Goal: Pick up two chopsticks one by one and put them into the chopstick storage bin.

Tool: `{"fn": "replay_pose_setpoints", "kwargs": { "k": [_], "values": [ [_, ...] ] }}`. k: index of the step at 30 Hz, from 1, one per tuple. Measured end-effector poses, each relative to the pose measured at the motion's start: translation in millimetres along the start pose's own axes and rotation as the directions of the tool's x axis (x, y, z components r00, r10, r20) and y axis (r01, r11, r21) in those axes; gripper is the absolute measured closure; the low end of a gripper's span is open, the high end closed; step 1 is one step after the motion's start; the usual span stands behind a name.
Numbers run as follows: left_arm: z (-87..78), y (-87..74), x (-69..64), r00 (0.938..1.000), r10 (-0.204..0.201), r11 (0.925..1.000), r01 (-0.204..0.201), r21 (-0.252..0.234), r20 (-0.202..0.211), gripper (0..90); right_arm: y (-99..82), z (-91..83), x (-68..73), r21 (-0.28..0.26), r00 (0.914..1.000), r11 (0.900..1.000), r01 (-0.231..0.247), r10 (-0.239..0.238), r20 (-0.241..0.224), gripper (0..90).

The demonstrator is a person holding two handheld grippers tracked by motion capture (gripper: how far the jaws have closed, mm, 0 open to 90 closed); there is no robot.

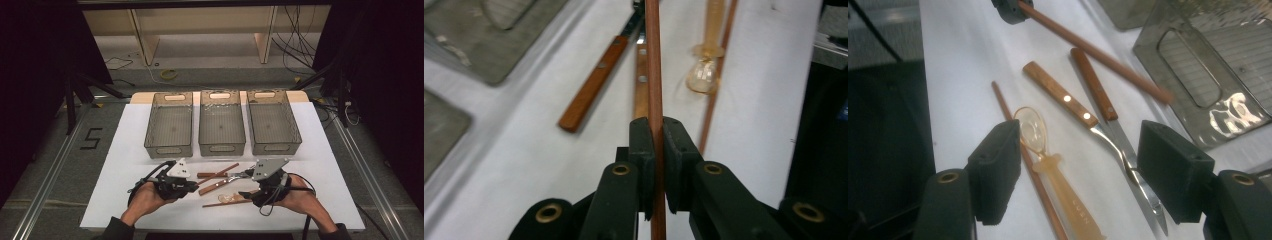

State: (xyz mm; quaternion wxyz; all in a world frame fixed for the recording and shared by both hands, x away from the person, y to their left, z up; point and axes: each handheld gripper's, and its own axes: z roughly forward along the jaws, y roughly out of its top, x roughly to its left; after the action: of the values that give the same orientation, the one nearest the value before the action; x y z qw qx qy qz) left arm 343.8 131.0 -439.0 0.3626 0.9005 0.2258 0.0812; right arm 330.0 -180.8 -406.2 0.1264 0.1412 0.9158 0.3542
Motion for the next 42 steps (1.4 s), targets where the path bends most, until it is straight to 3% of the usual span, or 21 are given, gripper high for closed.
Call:
{"fn": "replay_pose_setpoints", "kwargs": {
  "k": [3, 6, 11, 16, 25, 31, 39, 42],
  "values": [
    [-6.9, -1.5, 6.7, 0.9985, -0.046, 0.9984, 0.045, -0.033, -0.03, 83.9, -8.6, -1.2, -2.9, -0.062, 0.9975, 0.9955, -0.071, 0.071, -0.005, 34.5],
    [-13.8, -3.0, 13.3, 0.9945, -0.085, 0.9948, 0.081, -0.061, -0.062, 83.9, -15.3, -0.9, -4.1, -0.081, 0.9945, 0.9912, -0.105, 0.105, 0.003, 33.5],
    [-21.5, -4.8, 26.3, 0.9846, -0.147, 0.9856, 0.138, -0.098, -0.095, 83.9, -22.0, 0.8, -1.7, -0.076, 0.9927, 0.9899, -0.12, 0.12, -0.003, 32.9],
    [-30.9, -5.6, 46.0, 0.9686, -0.214, 0.9711, 0.196, -0.136, -0.128, 83.9, -25.6, 1.3, 1.2, -0.071, 0.9924, 0.9898, -0.123, 0.123, -0.007, 31.8],
    [-42.7, 4.8, 72.2, 0.9442, -0.282, 0.9473, 0.245, -0.206, -0.171, 84.0, -34.2, 1.7, 2.1, -0.063, 0.99, 0.988, -0.141, 0.141, -0.006, 29.6],
    [-42.6, 12.0, 88.2, 0.93, -0.31, 0.9387, 0.266, -0.219, -0.198, 84.0, -36.7, 1.1, 3.3, -0.064, 0.9892, 0.9871, -0.147, 0.146, -0.008, 29.0],
    [-42.7, 22.4, 115.3, 0.9032, -0.362, 0.919, 0.304, -0.251, -0.231, 84.0, -38.5, 0.8, 4.8, -0.066, 0.9891, 0.9869, -0.147, 0.147, -0.007, 28.3],
    [-41.7, 26.2, 123.1, 0.8966, -0.367, 0.919, 0.307, -0.247, -0.248, 84.0, -39.1, 0.7, 5.3, -0.066, 0.9891, 0.9869, -0.147, 0.147, -0.01, 28.2]
  ]
}}
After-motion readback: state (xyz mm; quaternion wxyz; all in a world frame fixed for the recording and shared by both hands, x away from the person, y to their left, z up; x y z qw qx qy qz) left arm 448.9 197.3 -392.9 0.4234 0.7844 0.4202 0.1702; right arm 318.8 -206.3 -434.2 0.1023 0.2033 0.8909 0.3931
